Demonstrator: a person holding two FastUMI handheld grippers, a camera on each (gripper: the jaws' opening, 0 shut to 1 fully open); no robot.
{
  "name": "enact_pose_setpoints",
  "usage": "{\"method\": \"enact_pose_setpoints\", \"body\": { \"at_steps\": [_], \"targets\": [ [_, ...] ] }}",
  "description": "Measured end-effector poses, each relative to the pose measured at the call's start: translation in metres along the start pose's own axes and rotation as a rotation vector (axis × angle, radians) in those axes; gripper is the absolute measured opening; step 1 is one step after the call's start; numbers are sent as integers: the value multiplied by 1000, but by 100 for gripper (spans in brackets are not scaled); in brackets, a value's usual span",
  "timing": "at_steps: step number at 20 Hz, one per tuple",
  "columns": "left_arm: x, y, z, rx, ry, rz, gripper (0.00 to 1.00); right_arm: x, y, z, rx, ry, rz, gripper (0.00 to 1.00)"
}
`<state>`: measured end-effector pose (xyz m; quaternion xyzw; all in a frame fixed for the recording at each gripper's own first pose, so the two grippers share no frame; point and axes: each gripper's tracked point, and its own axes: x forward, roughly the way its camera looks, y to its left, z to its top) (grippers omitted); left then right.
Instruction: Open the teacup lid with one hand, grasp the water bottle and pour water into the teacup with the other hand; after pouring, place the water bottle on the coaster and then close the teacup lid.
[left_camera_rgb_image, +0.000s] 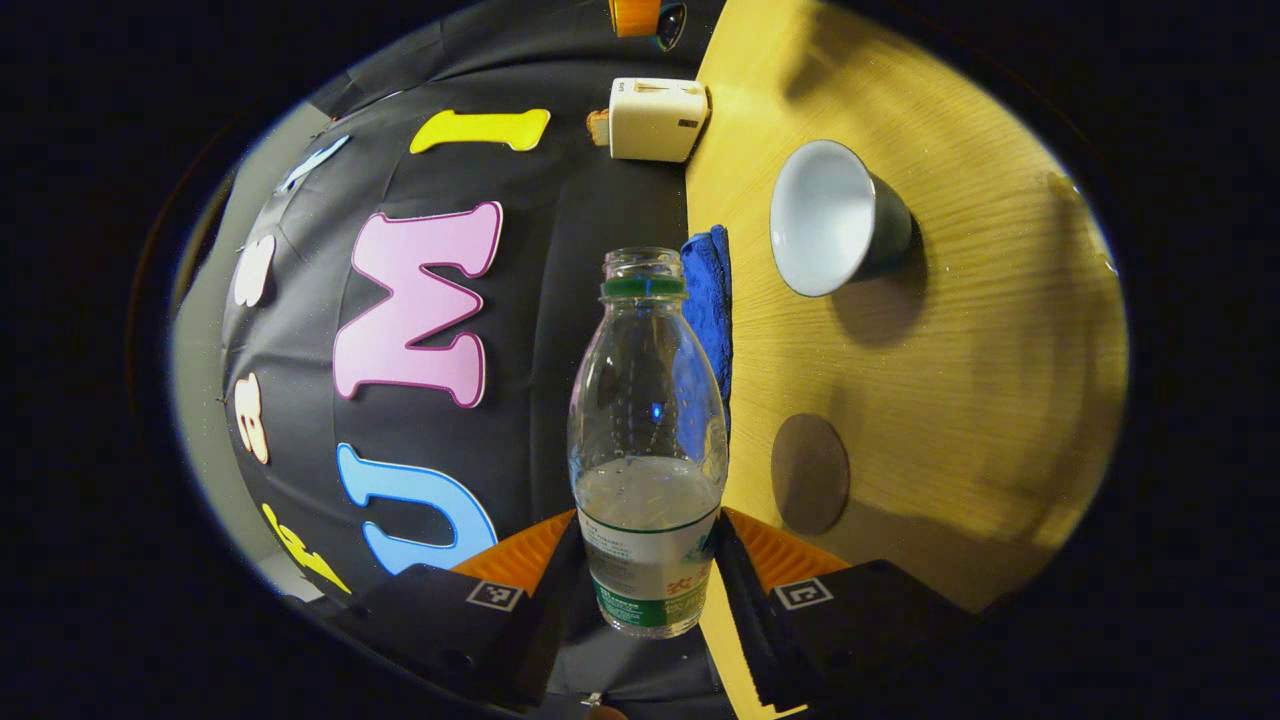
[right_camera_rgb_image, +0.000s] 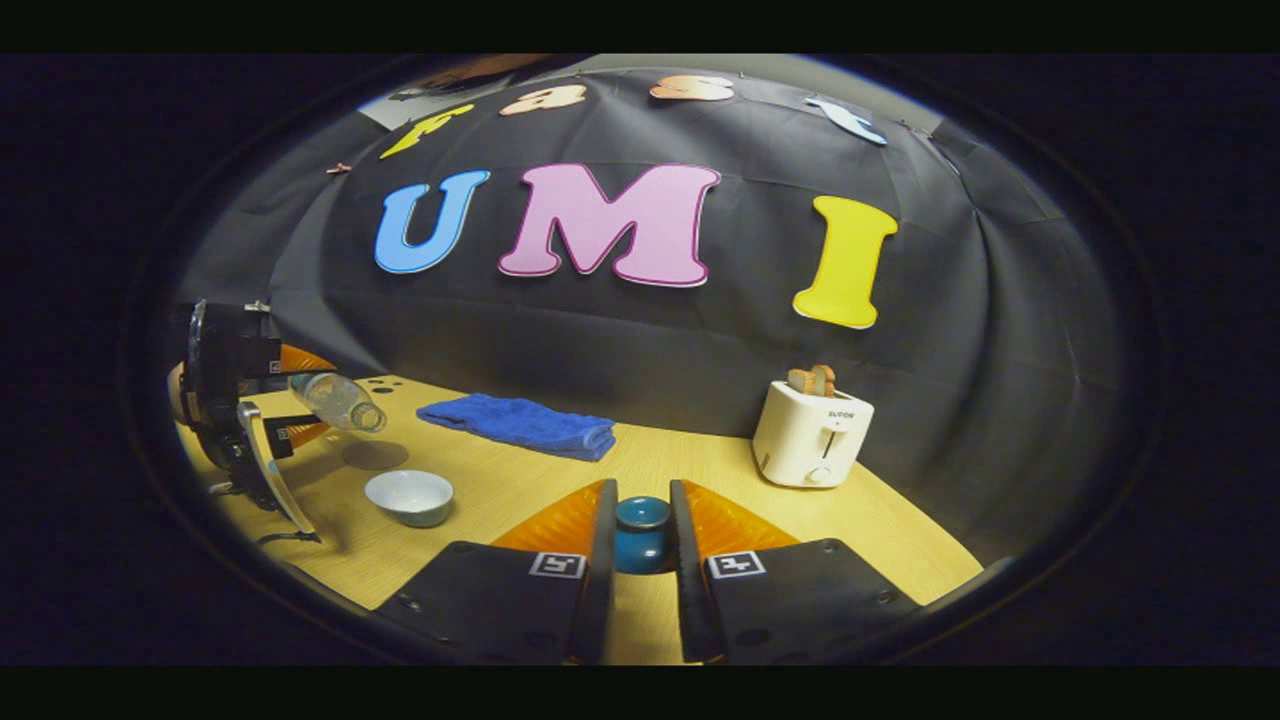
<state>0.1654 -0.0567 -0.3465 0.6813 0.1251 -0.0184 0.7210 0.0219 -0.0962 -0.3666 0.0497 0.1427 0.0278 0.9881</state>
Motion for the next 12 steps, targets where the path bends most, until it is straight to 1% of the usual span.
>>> {"method": "enact_pose_setpoints", "body": {
  "at_steps": [8,9,10,11,12],
  "targets": [
    [6,5,2,89,-14,28,76,1,0,-3,1,3,0,30],
    [6,4,3,99,-17,30,76,1,0,-3,-1,3,0,34],
    [7,4,2,106,-19,30,76,1,0,-3,-2,4,2,34],
    [7,4,2,112,-19,31,76,2,0,-5,-3,8,3,30],
    [7,4,3,116,-21,30,76,2,0,-5,-5,10,2,30]
  ]
}}
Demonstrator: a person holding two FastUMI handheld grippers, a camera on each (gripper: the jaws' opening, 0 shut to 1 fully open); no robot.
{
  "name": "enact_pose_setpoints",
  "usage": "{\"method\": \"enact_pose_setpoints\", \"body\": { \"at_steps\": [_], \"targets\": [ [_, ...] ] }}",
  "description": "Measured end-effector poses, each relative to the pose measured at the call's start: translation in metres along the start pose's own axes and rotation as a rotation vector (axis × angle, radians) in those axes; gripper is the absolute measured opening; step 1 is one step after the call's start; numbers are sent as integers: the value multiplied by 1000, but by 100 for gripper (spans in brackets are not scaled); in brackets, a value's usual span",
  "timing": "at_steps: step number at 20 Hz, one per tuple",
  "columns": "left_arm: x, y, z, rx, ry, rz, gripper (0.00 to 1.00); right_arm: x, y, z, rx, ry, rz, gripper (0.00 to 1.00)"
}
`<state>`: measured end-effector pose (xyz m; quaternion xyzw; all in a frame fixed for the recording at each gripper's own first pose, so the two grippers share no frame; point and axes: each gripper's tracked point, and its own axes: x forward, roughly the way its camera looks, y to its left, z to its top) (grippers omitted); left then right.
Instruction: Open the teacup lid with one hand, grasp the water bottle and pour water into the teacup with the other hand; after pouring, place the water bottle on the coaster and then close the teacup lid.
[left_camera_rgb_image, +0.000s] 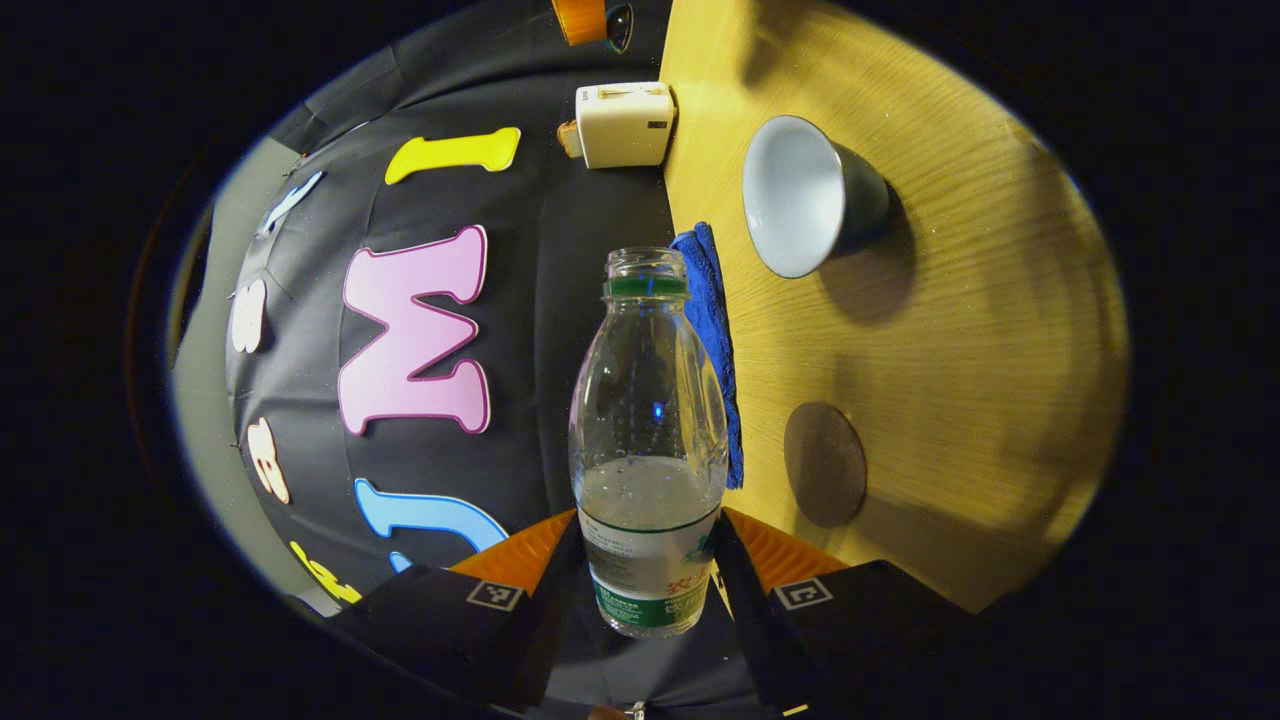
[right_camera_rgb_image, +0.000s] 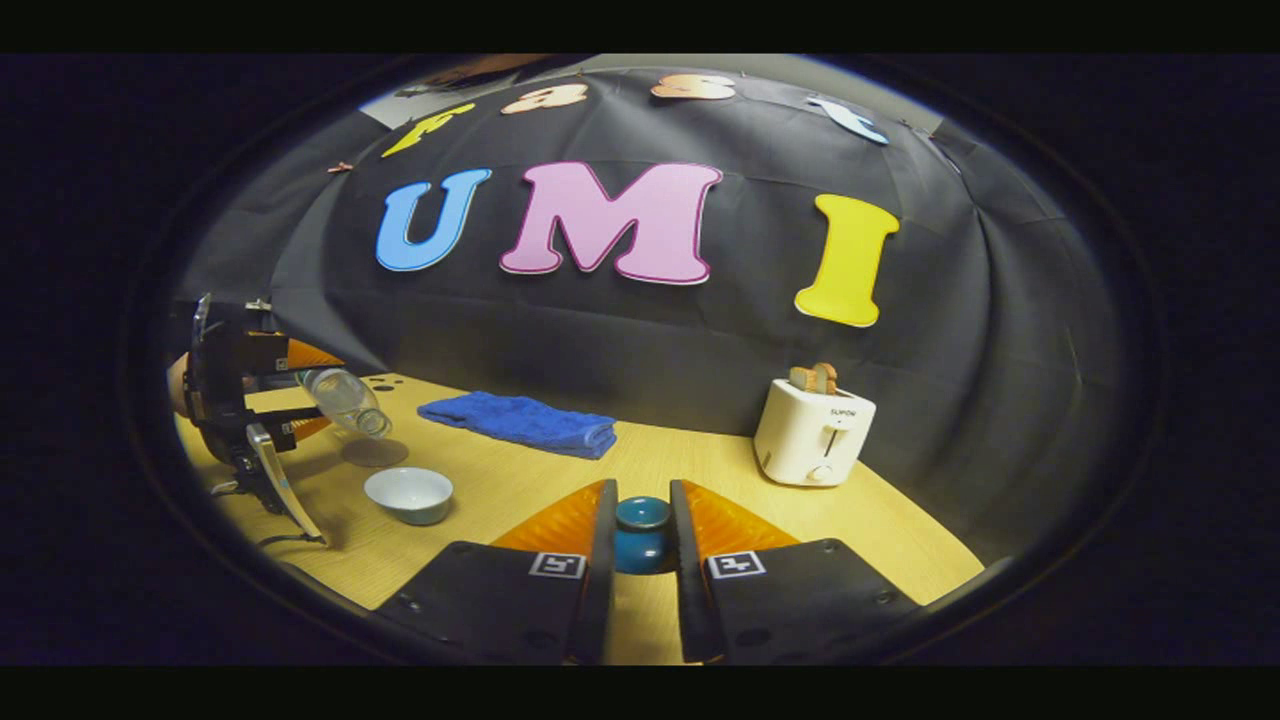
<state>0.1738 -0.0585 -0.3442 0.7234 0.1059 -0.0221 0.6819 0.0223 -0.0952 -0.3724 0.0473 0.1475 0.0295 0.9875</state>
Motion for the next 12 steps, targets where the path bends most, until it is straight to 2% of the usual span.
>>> {"method": "enact_pose_setpoints", "body": {
  "at_steps": [1,2,3,4,6,12],
  "targets": [
    [0,-1,0,6,-1,1,76,0,-1,0,-1,-1,-2,30],
    [1,-1,0,13,-2,2,76,0,0,1,-2,-2,-3,25],
    [1,-1,0,21,-4,5,76,0,-1,0,-3,-4,-5,34],
    [1,0,-1,26,-6,6,76,0,-1,0,-3,-3,-5,25],
    [2,-1,0,35,-9,6,76,0,-1,0,-1,-3,-5,34],
    [1,0,3,61,-22,11,76,0,-3,-1,2,-4,-10,34]
  ]
}}
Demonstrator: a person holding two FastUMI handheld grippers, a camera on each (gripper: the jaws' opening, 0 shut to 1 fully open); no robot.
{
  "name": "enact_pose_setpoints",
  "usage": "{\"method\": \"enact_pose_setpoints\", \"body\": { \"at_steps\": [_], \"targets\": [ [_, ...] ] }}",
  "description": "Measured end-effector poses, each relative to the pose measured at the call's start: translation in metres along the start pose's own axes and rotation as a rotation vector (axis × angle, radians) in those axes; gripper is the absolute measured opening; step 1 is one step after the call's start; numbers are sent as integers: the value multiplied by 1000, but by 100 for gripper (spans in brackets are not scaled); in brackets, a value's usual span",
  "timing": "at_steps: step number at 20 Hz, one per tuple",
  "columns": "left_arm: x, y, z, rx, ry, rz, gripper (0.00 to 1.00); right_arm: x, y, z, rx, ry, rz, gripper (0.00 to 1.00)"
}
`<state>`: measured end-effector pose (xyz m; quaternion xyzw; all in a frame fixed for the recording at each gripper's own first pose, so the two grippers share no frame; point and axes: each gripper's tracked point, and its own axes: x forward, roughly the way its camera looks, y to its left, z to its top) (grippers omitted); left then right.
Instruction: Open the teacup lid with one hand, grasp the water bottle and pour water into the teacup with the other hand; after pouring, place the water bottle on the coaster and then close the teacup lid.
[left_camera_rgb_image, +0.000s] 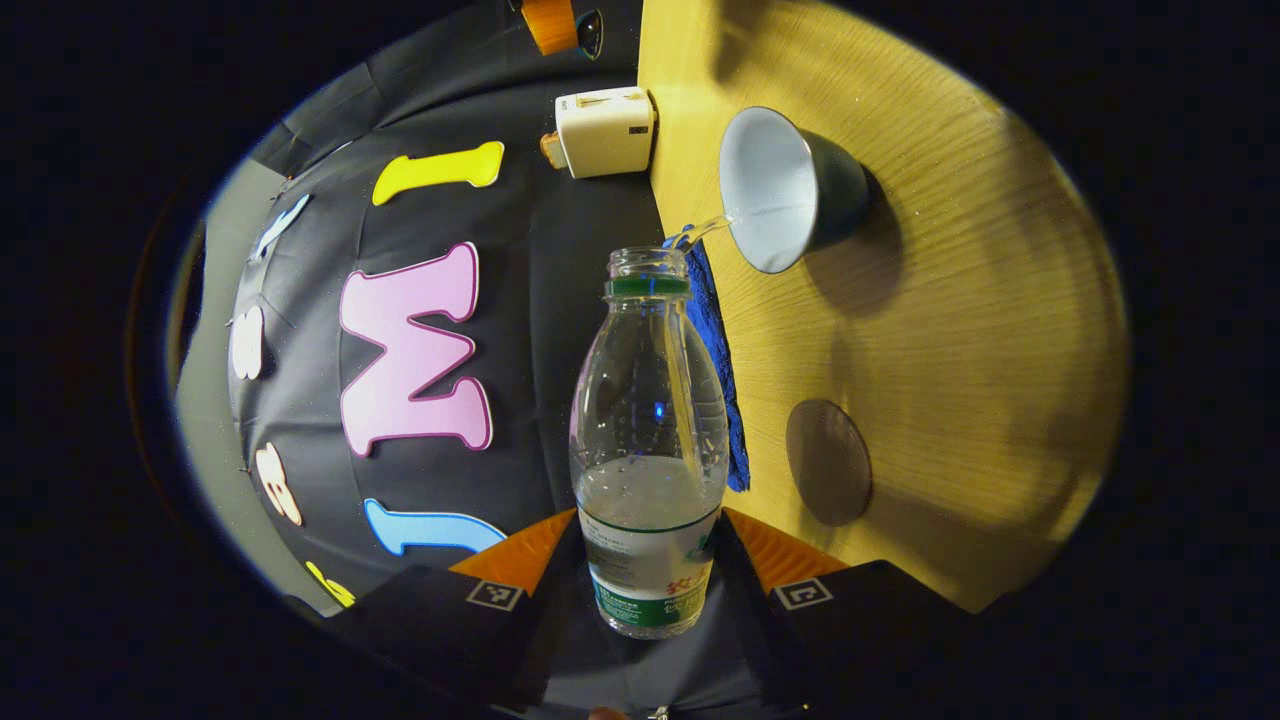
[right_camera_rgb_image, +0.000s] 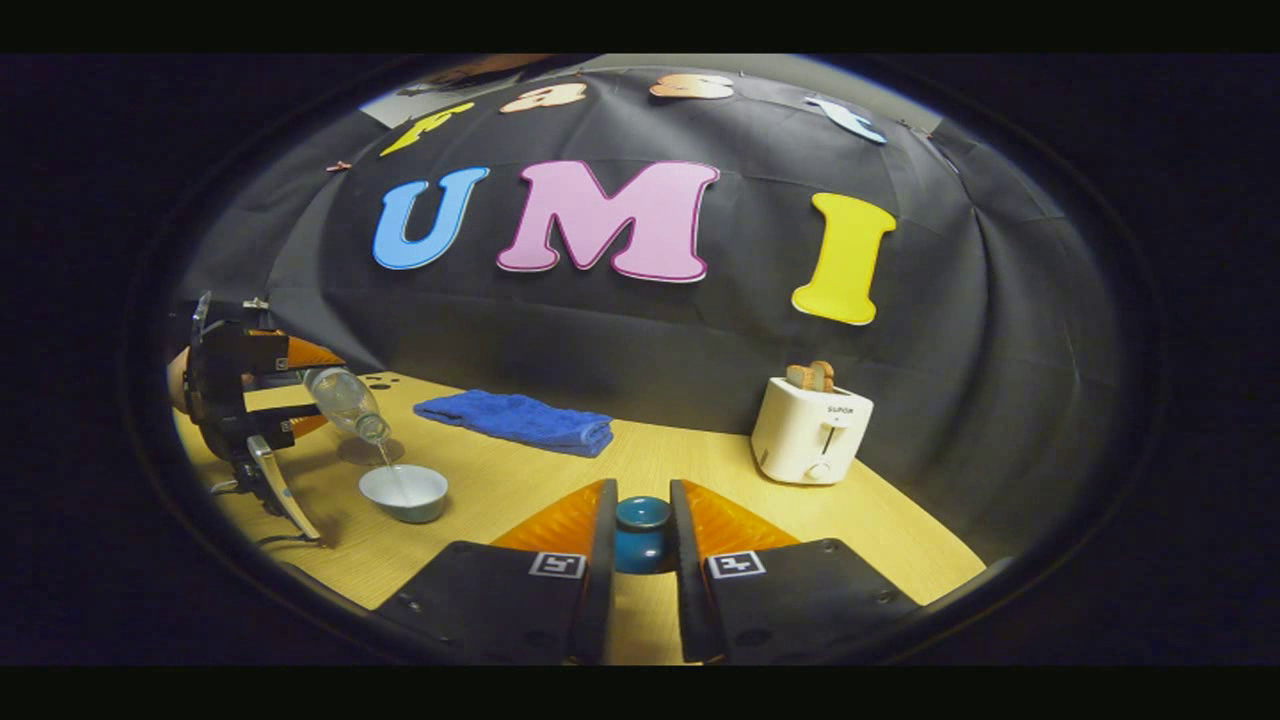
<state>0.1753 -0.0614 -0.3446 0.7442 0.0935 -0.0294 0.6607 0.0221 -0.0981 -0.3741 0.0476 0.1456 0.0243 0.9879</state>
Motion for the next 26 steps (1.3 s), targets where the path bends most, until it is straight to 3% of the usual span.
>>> {"method": "enact_pose_setpoints", "body": {
  "at_steps": [5,8,9,14,15,16,21,22,23,26],
  "targets": [
    [1,4,1,18,-8,16,76,-1,-2,1,-1,-4,-5,25],
    [0,7,0,30,-12,34,76,-2,-2,2,-1,-5,-6,34],
    [0,8,1,37,-14,38,76,-3,-2,2,-1,-6,-6,30],
    [3,15,0,104,-34,58,76,-4,-2,3,-7,-9,-7,30],
    [4,16,1,111,-40,59,76,-5,-2,4,-7,-12,-9,34],
    [3,16,0,117,-45,61,76,-5,-2,5,-6,-14,-11,30],
    [6,22,1,150,-63,79,76,-4,1,6,1,-17,-10,30],
    [5,24,1,159,-68,90,76,-4,1,5,1,-16,-8,25],
    [6,26,3,170,-75,104,76,-3,1,5,0,-17,-7,30],
    [7,31,5,200,-95,135,76,-4,0,6,-1,-18,-7,30]
  ]
}}
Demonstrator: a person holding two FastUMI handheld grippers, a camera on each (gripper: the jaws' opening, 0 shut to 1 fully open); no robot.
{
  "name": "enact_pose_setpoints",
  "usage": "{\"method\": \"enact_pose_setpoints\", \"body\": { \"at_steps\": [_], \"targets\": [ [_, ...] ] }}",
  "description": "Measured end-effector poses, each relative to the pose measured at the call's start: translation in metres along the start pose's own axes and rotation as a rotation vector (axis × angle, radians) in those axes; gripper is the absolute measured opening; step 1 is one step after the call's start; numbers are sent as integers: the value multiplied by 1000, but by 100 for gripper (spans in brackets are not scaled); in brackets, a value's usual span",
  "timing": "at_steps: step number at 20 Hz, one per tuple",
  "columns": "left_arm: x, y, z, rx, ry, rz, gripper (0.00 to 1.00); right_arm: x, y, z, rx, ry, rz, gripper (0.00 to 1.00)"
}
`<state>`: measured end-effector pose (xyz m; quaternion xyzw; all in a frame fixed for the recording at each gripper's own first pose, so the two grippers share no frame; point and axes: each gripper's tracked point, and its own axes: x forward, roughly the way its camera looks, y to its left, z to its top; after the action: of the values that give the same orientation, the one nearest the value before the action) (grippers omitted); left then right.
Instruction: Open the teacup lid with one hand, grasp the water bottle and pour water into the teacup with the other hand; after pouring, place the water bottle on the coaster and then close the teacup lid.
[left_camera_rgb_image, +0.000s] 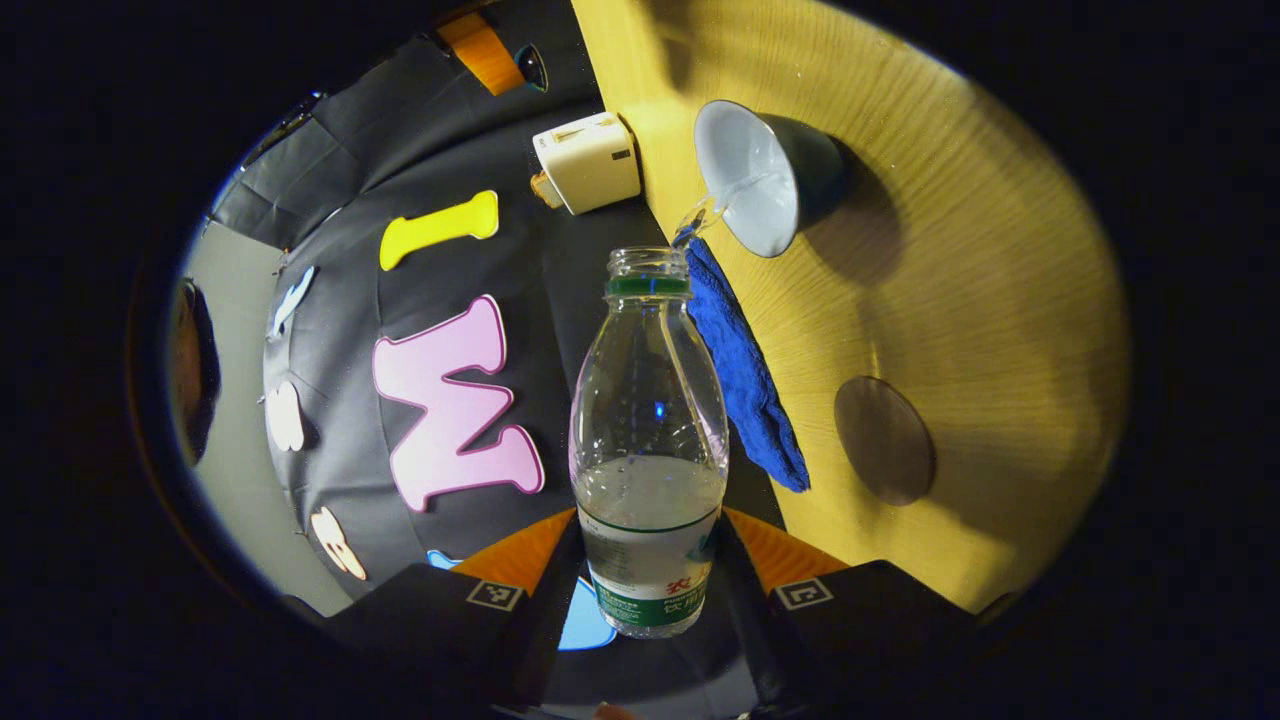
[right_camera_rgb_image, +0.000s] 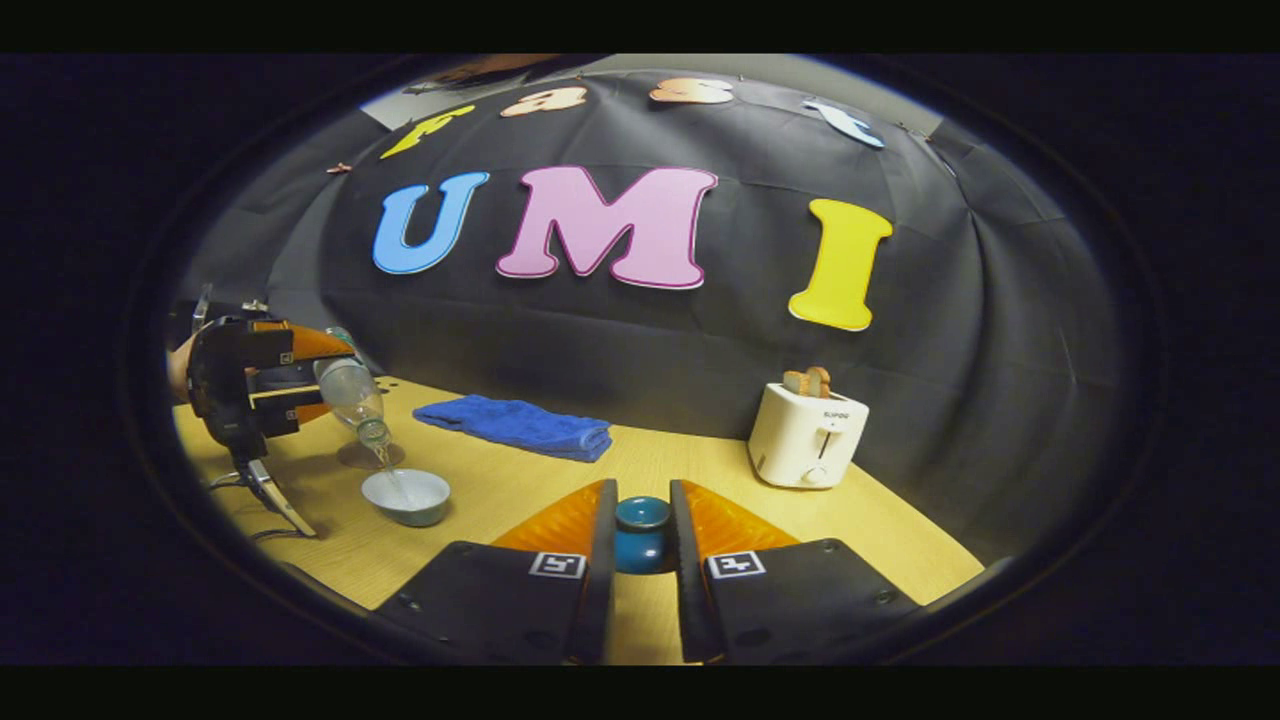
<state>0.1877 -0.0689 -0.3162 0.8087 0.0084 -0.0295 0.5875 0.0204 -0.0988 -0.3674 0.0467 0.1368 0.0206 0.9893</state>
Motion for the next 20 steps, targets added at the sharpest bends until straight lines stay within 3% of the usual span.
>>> {"method": "enact_pose_setpoints", "body": {
  "at_steps": [4,5,6,7,9,12,15,17,19,20],
  "targets": [
    [4,4,-4,29,-12,10,76,-1,-2,0,1,-2,-4,30],
    [5,7,-4,37,-16,17,76,-1,-3,0,1,-3,-5,25],
    [6,10,-4,45,-22,28,76,-1,-3,0,1,-3,-4,30],
    [7,13,-3,53,-29,40,76,0,-3,0,0,-3,-4,25],
    [10,21,2,77,-59,70,76,0,-3,1,-1,-4,-2,25],
    [17,29,12,119,-115,103,76,-1,-3,2,-5,-7,5,34],
    [23,35,16,151,-146,129,76,-1,-5,4,-7,-12,3,25],
    [24,40,17,169,-165,147,76,-1,-6,4,-4,-12,3,30],
    [27,42,20,188,-181,158,76,-2,-7,5,-7,-14,1,30],
    [26,46,21,201,-190,174,76,-2,-8,6,-7,-16,-1,25]
  ]
}}
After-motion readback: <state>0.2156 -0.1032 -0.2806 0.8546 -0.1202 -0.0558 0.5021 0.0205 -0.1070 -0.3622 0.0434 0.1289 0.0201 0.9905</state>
